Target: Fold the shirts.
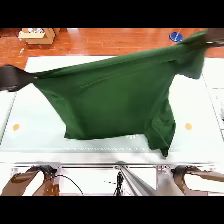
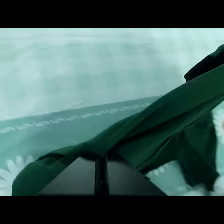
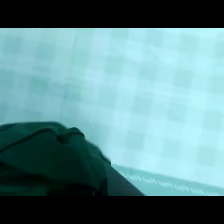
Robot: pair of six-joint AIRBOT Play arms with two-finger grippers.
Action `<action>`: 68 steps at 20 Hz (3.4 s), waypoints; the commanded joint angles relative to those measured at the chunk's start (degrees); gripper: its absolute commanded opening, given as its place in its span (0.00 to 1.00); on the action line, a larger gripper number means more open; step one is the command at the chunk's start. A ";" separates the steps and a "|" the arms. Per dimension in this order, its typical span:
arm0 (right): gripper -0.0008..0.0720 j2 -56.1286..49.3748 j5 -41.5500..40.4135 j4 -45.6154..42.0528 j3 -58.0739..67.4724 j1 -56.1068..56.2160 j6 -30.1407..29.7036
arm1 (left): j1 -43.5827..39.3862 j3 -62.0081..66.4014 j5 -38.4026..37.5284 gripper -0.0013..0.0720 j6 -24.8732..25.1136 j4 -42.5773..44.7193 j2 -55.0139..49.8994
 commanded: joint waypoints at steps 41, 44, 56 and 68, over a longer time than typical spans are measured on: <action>0.66 2.40 -12.81 15.13 -51.06 -23.69 -8.59 | 17.77 -27.85 -1.68 0.99 11.93 -1.36 -33.57; 0.66 5.11 -14.78 16.46 -55.58 -24.85 -8.92 | 14.75 -27.85 4.02 0.99 8.92 -2.03 -34.58; 0.72 8.24 -15.58 18.03 -61.05 -31.08 -10.78 | 6.43 -27.76 4.55 0.05 9.88 -1.99 -38.32; 0.74 8.24 -30.08 36.41 -80.76 -33.00 -17.53 | 6.56 -27.74 2.91 0.05 12.55 -2.36 -37.05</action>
